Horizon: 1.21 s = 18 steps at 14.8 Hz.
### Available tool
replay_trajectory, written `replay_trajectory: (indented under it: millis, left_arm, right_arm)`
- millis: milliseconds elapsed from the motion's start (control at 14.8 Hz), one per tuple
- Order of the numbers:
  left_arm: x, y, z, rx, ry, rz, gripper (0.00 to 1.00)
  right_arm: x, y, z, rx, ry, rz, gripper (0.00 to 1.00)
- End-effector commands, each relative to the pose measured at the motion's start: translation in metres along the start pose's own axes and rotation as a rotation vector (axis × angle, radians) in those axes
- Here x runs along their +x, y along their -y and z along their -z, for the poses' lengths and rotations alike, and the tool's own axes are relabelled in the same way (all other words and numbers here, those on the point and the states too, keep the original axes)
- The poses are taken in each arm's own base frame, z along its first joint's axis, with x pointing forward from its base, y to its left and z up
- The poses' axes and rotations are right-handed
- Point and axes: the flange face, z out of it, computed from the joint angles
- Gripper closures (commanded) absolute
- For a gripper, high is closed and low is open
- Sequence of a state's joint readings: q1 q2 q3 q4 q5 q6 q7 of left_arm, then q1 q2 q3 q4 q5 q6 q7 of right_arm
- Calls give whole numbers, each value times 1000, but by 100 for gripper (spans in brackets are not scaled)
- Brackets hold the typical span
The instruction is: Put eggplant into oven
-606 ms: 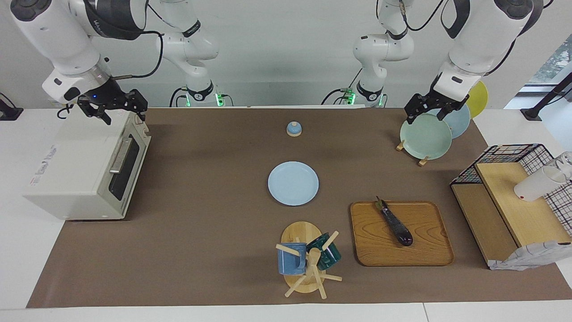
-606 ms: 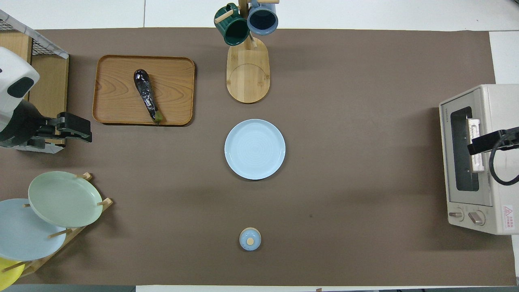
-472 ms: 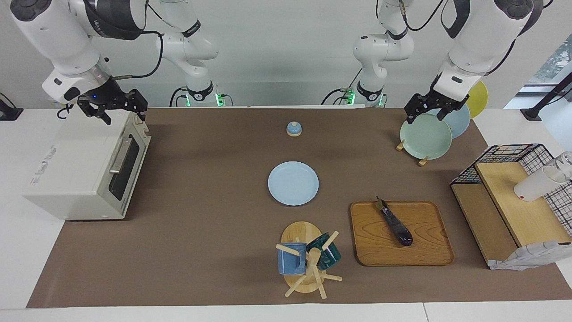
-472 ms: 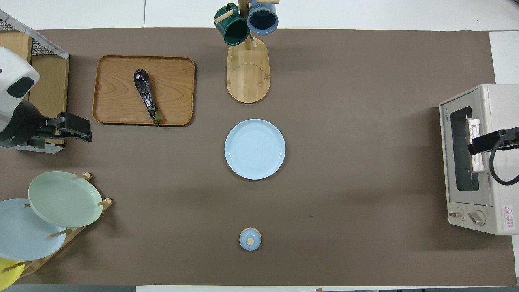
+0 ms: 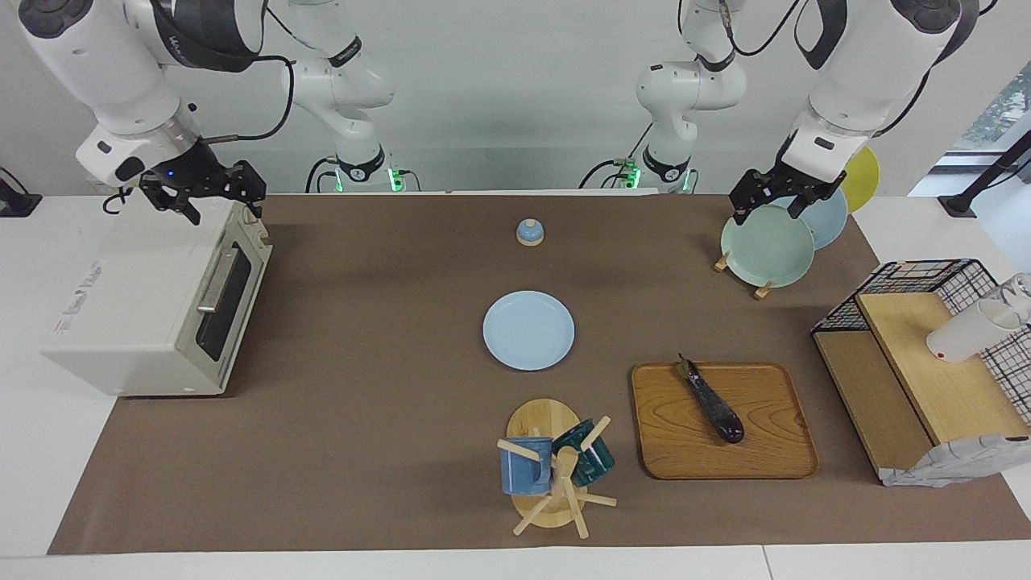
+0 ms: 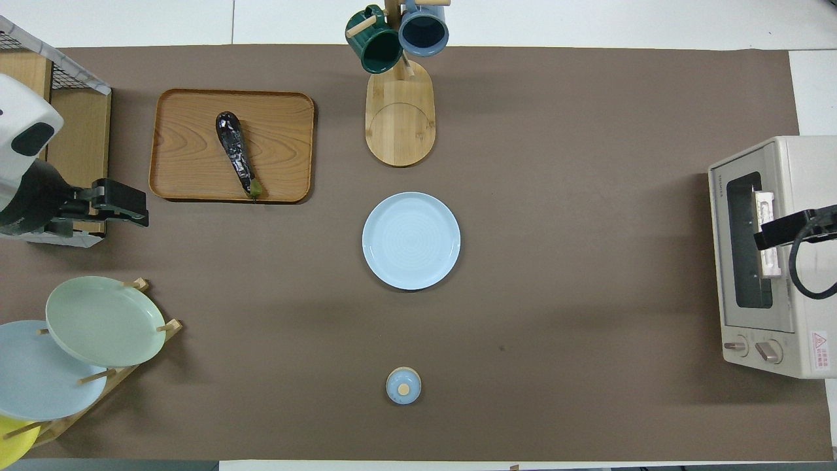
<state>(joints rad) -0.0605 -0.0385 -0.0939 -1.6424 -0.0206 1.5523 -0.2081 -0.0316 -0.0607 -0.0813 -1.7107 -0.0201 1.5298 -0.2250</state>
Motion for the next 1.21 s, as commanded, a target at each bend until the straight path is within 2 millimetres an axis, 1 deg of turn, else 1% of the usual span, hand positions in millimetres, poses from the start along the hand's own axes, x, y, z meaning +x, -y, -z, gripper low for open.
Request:
replay_trajectory:
  millis: [0, 67, 202, 270, 337, 404, 472, 539, 606, 741, 809, 876, 1011, 1078, 1146]
  left_arm:
    - [10, -2, -7, -22, -53, 2, 0]
    - [17, -3, -13, -23, -53, 1, 0]
    - [45, -7, -35, -67, -50, 15, 0]
    - [64, -9, -54, -72, -42, 18, 0]
    - [84, -12, -82, -73, -23, 21, 0]
    - [98, -14, -102, -78, -14, 26, 0]
    - [117, -14, -124, -80, -22, 30, 0]
    - [129, -14, -140, -83, -37, 34, 0]
    - [139, -17, -161, -89, -37, 39, 0]
    - [156, -39, -198, -93, -58, 58, 0]
    - [165, -45, -225, -85, -68, 70, 0]
    - [173, -45, -241, -81, -99, 81, 0]
    - [180, -46, -264, -75, -122, 77, 0]
    - [182, -39, -268, -64, -146, 78, 0]
    - [177, -36, -282, -39, -144, 63, 0]
  right_arm:
    - [-5, 1, 3, 24, -4, -16, 0]
    - [-5, 1, 3, 24, -4, -16, 0]
    - [-5, 1, 3, 24, -4, -16, 0]
    - [-5, 1, 3, 24, -4, -16, 0]
    - [-5, 1, 3, 24, -4, -16, 0]
    - [-5, 1, 3, 24, -4, -16, 0]
    - [-5, 2, 3, 25, -5, -16, 0]
    - [-5, 2, 3, 24, -4, -16, 0]
    - [-5, 1, 3, 24, -4, -16, 0]
    - [-5, 1, 3, 24, -4, -16, 0]
    - [-5, 1, 3, 24, -4, -16, 0]
    - [-5, 2, 3, 25, -5, -16, 0]
    - [-5, 2, 3, 25, -5, -16, 0]
    - [-5, 2, 3, 24, -4, -16, 0]
    - [-5, 1, 3, 24, -4, -16, 0]
